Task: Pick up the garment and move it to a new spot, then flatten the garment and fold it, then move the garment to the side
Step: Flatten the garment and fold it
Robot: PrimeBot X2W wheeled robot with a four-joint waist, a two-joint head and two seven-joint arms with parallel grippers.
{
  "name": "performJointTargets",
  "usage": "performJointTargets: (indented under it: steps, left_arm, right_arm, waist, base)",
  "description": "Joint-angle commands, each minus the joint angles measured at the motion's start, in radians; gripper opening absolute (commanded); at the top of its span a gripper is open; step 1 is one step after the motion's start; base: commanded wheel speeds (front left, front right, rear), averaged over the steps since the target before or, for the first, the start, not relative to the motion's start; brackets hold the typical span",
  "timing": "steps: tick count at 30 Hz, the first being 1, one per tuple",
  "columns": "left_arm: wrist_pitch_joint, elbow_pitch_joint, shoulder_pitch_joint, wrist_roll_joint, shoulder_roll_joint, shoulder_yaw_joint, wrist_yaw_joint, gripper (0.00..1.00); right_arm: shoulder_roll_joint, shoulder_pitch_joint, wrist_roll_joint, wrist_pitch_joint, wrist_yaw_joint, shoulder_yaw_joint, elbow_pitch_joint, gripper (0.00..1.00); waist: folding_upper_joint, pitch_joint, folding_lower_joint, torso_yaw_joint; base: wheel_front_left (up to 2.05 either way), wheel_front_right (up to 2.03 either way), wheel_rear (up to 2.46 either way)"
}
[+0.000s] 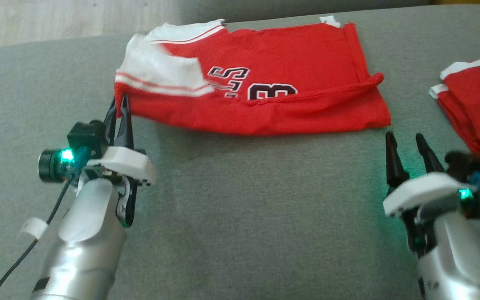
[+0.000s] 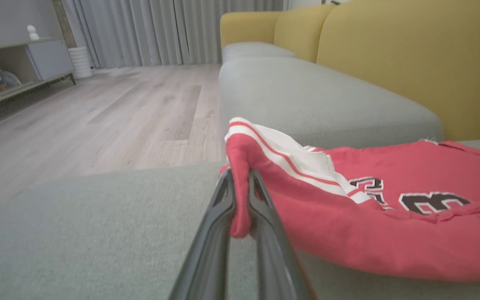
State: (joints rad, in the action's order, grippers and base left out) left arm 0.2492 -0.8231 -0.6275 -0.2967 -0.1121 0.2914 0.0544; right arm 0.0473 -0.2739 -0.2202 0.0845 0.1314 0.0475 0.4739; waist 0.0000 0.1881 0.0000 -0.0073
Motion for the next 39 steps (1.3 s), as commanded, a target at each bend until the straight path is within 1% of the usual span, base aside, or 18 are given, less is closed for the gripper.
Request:
performJointTargets:
  steps: [1,5,7,10,12,13,14,16,20,21,22,23,26,27,29,34,39]
  left_arm:
    - [0.012,0.069,-0.009,0.013,-0.027,-0.025,0.004,0.00]
    - [0.012,0.120,0.020,0.033,-0.024,-0.007,-0.001,0.00]
    - [0.012,0.131,0.026,0.037,-0.022,0.000,-0.003,0.00]
    - [0.012,0.143,0.027,0.041,-0.018,0.009,-0.005,0.00]
    - [0.012,0.147,0.026,0.040,-0.014,0.014,-0.008,0.00]
    - [0.012,0.147,0.025,0.039,-0.010,0.017,-0.008,0.00]
    - [0.012,0.147,0.025,0.039,-0.010,0.017,-0.008,0.00]
    - [0.012,0.145,0.026,0.040,-0.006,0.023,-0.008,0.00]
    - [0.012,0.140,0.027,0.040,-0.003,0.028,-0.007,0.00]
    - [0.012,0.137,0.028,0.039,-0.004,0.029,-0.006,0.00]
    - [0.012,0.134,0.029,0.039,-0.005,0.030,-0.006,0.00]
    - [0.012,0.130,0.030,0.038,-0.007,0.031,-0.006,0.00]
    - [0.010,0.117,0.037,0.037,-0.018,0.030,-0.001,0.00]
    - [0.005,0.105,0.045,0.033,-0.025,0.029,0.001,0.00]
    - [-0.002,0.092,0.058,0.030,-0.031,0.030,0.001,0.00]
    - [-0.018,0.068,0.102,0.021,-0.046,0.037,-0.004,0.00]
    - [-0.040,0.075,0.162,0.013,-0.071,0.042,-0.009,0.00]
  right_arm:
    - [0.003,-0.076,-0.004,-0.026,-0.001,-0.007,0.000,1.00]
    - [0.003,-0.161,0.004,-0.073,-0.001,0.041,0.094,1.00]
    - [0.003,-0.202,0.014,-0.095,-0.001,0.048,0.153,1.00]
    - [0.003,-0.265,0.051,-0.106,-0.001,0.078,0.244,1.00]
    - [0.003,-0.306,0.030,-0.114,-0.001,0.103,0.315,1.00]
    - [0.003,-0.325,0.025,-0.116,-0.001,0.114,0.352,1.00]
    - [0.003,-0.325,0.025,-0.116,-0.001,0.114,0.352,1.00]
    - [0.003,-0.362,0.022,-0.113,-0.001,0.127,0.425,1.00]
    - [0.003,-0.415,0.089,-0.089,-0.001,0.126,0.540,1.00]
    - [0.003,-0.424,0.102,-0.084,-0.001,0.123,0.564,0.98]
    - [0.003,-0.433,0.117,-0.076,-0.001,0.121,0.584,0.38]
    - [0.003,-0.441,0.134,-0.061,-0.001,0.118,0.597,0.00]
    - [0.003,-0.456,0.172,-0.006,-0.001,0.112,0.626,0.00]
    - [0.003,-0.455,0.189,0.035,-0.001,0.108,0.640,0.00]
    - [0.003,-0.447,0.191,0.073,-0.001,0.107,0.655,0.00]
    - [0.003,-0.402,0.170,0.138,-0.001,0.106,0.680,0.00]
    - [0.003,-0.345,0.099,0.164,-0.001,0.073,0.680,0.00]
  waist:
    - [0.0000,0.005,0.0000,0.015]
    - [0.0000,0.022,0.0000,0.034]
    - [0.0000,0.032,0.0000,0.041]
    - [0.0000,0.048,0.0000,0.048]
    - [0.0000,0.056,0.0000,0.055]
    - [0.0000,0.059,0.0000,0.059]
    - [0.0000,0.059,0.0000,0.059]
    - [0.0000,0.061,0.0000,0.065]
    - [0.0000,0.062,0.0000,0.072]
    - [0.0000,0.061,0.0000,0.073]
    - [0.0000,0.060,0.0000,0.073]
    - [0.0000,0.058,0.0000,0.072]
    - [0.0000,0.045,0.0000,0.063]
    - [0.0000,0.028,0.0000,0.055]
    - [0.0000,0.007,0.0000,0.046]
    - [0.0000,-0.059,0.0000,0.032]
    - [0.0000,-0.124,0.0000,0.018]
  base:
    - [0.00,0.00,0.00]
    - [0.00,0.00,0.00]
    - [0.00,0.00,0.00]
    - [0.00,0.00,0.00]
    - [0.00,0.00,0.00]
    - [0.00,0.00,0.00]
    - [0.00,0.00,0.00]
    - [0.00,0.00,0.00]
    - [0.00,0.00,0.00]
    - [0.00,0.00,0.00]
    - [0.00,0.00,0.00]
    - [0.00,0.00,0.00]
    - [0.00,0.00,0.00]
    - [0.00,0.00,0.00]
    - [0.00,0.00,0.00]
    - [0.00,0.00,0.00]
    - [0.00,0.00,0.00]
